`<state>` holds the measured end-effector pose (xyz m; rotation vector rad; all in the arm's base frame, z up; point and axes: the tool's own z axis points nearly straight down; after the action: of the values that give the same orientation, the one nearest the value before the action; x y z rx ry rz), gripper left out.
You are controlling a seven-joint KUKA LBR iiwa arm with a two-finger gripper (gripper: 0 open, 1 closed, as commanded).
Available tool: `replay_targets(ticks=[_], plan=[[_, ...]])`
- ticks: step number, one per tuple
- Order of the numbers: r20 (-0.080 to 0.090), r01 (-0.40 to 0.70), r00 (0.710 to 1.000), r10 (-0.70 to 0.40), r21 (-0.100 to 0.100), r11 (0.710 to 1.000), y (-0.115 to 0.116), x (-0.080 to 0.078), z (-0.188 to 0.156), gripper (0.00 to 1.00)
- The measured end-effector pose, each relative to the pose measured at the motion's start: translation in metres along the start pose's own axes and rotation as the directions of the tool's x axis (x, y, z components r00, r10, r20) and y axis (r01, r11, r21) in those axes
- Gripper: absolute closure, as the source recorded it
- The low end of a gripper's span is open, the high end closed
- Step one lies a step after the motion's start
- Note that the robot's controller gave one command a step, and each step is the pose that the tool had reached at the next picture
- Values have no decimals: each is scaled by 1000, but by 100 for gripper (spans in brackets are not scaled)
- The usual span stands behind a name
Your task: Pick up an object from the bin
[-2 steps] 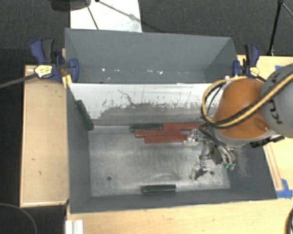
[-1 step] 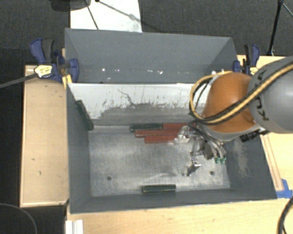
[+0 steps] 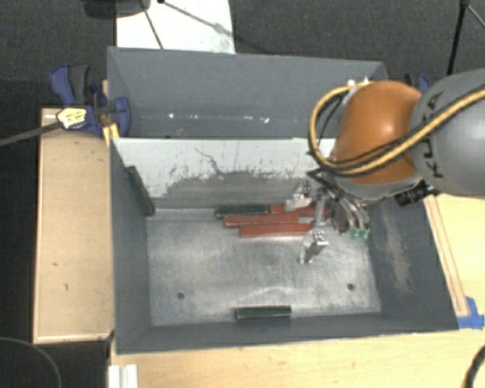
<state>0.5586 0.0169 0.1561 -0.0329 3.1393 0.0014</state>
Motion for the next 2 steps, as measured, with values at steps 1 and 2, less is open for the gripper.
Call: replay_targets(ticks=[1,2], plan=[[15,57,998,-57,1,998,19,-13,23,0],[16,170,985,-170,1,985,-4,-35,77,100]])
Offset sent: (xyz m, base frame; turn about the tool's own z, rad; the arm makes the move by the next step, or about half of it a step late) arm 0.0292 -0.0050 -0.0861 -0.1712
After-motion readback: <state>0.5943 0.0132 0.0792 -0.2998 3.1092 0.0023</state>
